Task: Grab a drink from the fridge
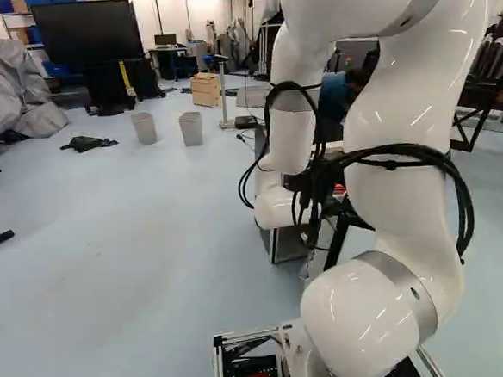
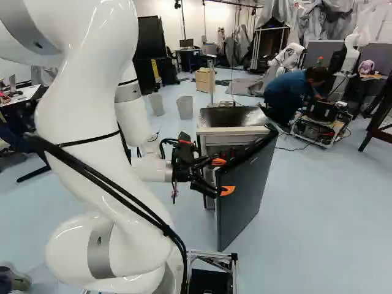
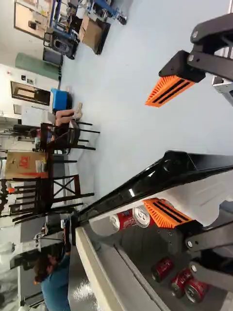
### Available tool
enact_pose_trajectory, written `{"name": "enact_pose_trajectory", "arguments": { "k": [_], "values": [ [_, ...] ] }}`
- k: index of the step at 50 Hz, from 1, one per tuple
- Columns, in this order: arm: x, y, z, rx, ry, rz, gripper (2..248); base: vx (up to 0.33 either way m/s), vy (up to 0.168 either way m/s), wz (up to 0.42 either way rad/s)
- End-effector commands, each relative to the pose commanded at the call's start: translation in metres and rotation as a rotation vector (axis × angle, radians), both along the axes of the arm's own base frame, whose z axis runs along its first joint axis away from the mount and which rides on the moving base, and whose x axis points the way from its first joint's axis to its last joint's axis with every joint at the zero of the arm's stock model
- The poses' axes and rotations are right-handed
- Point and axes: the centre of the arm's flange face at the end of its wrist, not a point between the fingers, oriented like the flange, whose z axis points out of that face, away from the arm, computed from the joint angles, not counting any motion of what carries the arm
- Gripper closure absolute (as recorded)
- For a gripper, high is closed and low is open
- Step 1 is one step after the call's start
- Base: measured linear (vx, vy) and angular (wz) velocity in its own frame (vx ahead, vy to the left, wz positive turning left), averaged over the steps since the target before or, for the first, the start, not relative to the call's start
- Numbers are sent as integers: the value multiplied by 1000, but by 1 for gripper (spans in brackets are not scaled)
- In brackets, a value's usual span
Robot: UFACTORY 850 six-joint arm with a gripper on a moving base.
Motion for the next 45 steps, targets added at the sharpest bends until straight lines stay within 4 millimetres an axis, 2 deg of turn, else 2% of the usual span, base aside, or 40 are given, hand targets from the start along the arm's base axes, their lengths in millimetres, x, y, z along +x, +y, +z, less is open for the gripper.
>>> {"name": "enact_pose_trajectory", "arguments": {
  "k": [21,45],
  "values": [
    [-4,-22,0,0,-4,-124,3,0,0,0],
    [0,-52,1,9,-24,-280,3,0,0,0]
  ]
}}
